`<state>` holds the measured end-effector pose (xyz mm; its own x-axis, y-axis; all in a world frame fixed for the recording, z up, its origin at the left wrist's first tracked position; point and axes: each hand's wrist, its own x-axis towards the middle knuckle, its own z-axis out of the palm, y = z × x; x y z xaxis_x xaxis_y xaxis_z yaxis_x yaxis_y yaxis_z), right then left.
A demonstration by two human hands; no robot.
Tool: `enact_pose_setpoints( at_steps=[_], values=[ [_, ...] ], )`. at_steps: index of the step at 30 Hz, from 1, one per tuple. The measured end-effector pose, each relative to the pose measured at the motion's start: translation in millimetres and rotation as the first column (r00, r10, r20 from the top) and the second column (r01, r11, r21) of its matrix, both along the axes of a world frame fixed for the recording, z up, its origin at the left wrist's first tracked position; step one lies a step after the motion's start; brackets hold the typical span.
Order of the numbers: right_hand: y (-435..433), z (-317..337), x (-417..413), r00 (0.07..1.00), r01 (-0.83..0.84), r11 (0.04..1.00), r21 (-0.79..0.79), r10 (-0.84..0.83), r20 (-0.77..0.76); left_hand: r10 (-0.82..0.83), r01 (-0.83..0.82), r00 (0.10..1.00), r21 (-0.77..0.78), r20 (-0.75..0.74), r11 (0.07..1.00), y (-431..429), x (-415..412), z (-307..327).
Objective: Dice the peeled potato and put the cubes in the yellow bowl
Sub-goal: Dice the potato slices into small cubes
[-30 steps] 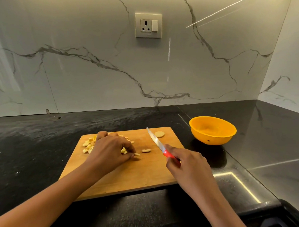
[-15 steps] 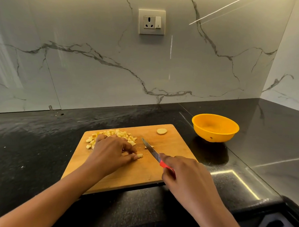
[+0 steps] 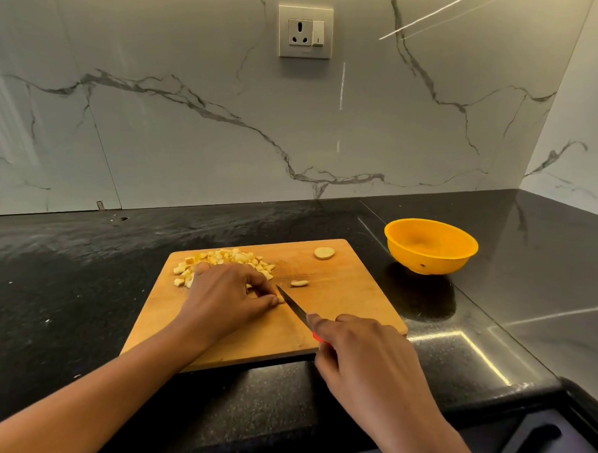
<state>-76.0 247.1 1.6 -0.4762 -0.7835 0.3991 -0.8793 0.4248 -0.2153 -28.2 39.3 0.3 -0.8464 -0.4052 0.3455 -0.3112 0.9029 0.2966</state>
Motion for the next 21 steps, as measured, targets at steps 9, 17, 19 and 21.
enact_pose_setpoints(
  at_steps=[9,17,19,21],
  values=[
    [-1.7,3.9,0.7,1.0,-0.009,1.0,0.02,0.01,-0.014,0.022,-0.022,1.0,0.002,-0.007,1.0,1.4,-0.5,0.0],
    [-4.3,2.7,-0.6,1.0,-0.015,0.999,0.037,0.016,-0.027,0.0,-0.001,1.0,-0.045,-0.019,0.999,1.1,-0.2,-0.7],
    [-10.2,2.2,-2.5,0.999,-0.008,0.997,0.081,0.011,-0.036,0.004,-0.005,1.0,-0.07,-0.017,0.998,0.9,-0.2,-0.7],
    [-17.1,2.9,-4.7,0.999,-0.001,0.992,0.123,0.006,-0.039,0.008,-0.009,1.0,-0.089,-0.013,0.996,0.9,0.5,-1.4]
  ],
)
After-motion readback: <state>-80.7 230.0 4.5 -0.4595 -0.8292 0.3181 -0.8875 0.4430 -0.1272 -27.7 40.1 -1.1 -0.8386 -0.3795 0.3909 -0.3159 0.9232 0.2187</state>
